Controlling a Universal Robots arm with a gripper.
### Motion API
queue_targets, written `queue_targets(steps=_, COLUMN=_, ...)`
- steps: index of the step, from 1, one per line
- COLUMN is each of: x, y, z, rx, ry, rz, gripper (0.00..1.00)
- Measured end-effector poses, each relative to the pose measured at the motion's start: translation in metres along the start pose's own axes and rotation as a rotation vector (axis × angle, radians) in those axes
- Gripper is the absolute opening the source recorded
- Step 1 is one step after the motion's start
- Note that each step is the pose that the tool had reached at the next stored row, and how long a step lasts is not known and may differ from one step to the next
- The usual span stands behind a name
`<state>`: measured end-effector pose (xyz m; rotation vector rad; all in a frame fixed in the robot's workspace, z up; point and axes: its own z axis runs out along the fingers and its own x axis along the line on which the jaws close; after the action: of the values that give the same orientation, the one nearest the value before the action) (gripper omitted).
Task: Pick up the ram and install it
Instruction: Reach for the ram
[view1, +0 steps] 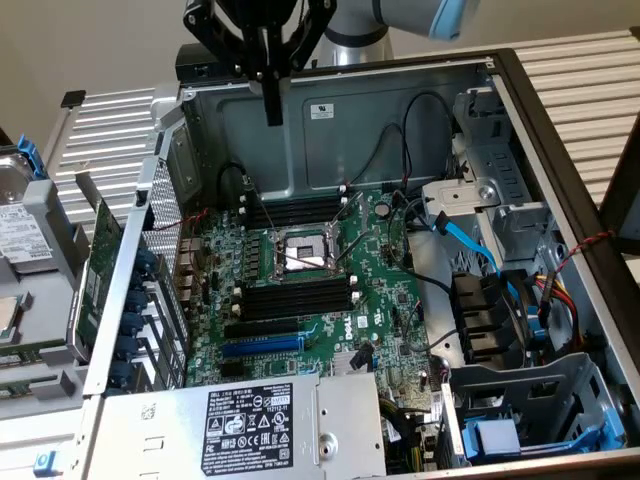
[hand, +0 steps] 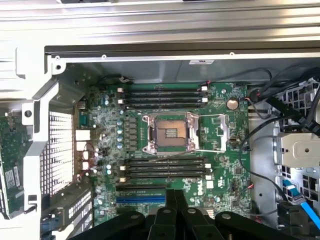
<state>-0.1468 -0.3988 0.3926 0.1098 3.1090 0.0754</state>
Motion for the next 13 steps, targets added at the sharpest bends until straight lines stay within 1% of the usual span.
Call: queue_targets(steps=13, x=0.044, y=-0.0034, z=-0.0015, rx=-0.0005, ry=-0.0088, rz=0.000, gripper=0.11)
